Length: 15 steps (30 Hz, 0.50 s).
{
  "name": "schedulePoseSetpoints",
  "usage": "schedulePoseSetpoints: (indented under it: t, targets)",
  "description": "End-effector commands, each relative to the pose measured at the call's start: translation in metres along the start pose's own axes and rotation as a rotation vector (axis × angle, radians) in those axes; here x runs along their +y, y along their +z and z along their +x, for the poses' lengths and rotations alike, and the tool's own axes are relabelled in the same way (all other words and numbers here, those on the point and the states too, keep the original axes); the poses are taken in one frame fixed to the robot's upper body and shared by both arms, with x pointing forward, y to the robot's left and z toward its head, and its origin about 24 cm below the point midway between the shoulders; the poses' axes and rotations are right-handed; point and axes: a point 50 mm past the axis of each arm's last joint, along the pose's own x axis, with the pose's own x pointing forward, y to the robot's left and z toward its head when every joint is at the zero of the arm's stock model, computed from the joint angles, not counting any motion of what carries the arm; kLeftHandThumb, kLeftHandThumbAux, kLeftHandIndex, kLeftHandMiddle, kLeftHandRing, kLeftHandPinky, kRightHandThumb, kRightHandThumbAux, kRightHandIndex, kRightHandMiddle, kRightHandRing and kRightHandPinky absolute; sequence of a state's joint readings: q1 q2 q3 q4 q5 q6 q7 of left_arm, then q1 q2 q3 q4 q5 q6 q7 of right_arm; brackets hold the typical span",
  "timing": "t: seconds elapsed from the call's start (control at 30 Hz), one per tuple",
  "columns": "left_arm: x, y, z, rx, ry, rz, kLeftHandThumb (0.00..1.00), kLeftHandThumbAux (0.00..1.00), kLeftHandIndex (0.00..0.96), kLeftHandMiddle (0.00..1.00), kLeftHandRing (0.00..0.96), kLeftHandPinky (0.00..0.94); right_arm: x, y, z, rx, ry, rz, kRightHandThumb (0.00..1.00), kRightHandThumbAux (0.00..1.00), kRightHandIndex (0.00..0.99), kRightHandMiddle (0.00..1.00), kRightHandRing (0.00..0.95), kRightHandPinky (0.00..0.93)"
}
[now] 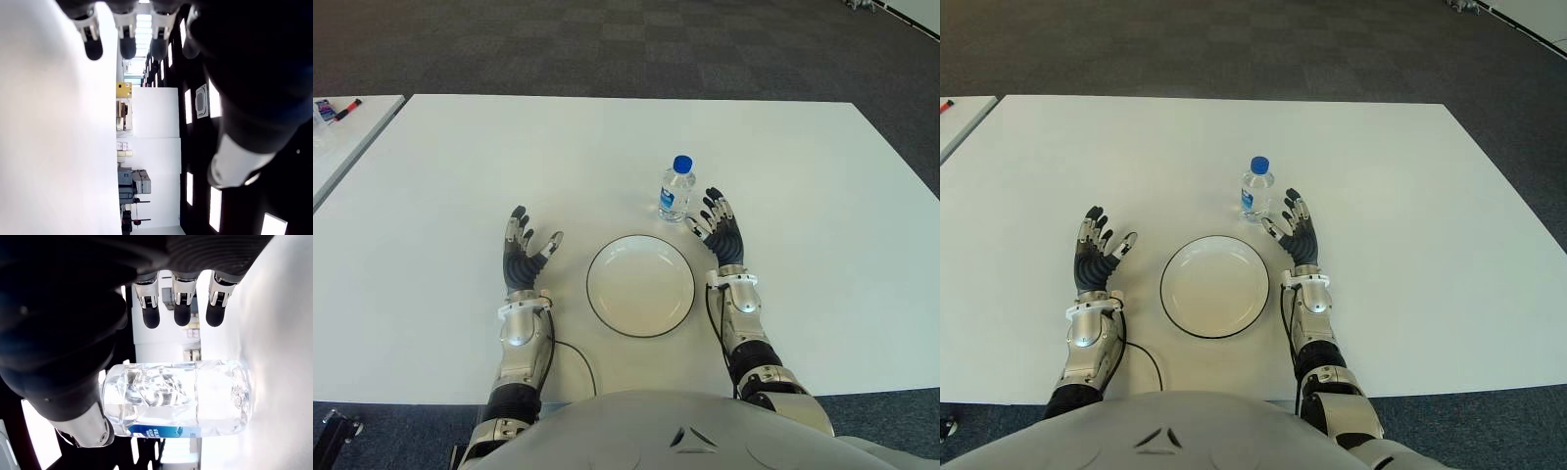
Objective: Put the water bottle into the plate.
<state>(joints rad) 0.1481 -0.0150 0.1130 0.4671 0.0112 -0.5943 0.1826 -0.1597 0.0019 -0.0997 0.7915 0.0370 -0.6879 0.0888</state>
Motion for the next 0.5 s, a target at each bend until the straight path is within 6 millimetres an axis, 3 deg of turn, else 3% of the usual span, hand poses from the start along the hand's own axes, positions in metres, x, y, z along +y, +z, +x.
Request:
schedulePoseSetpoints:
  t: [0.03, 0.5]
  targets:
    - [0.0047, -0.0151, -0.0119, 0.091, 0.015, 0.013, 0.170, 0.769, 0.024, 0.000, 0.000, 0.007, 0.0023, -0.0259, -0.0267, 0.117, -0.039, 0.048, 0.257, 0.813, 0.003, 0.001, 0.000, 0.048]
    - [0.0047, -0.0160, -0.0120, 0.096, 0.027, 0.021, 0.168, 0.749, 0.033, 0.000, 0.000, 0.004, 0.0015, -0.0236, -0.0262, 0.094, -0.058, 0.005, 0.267, 0.816, 0.014, 0.011, 0.005, 0.048]
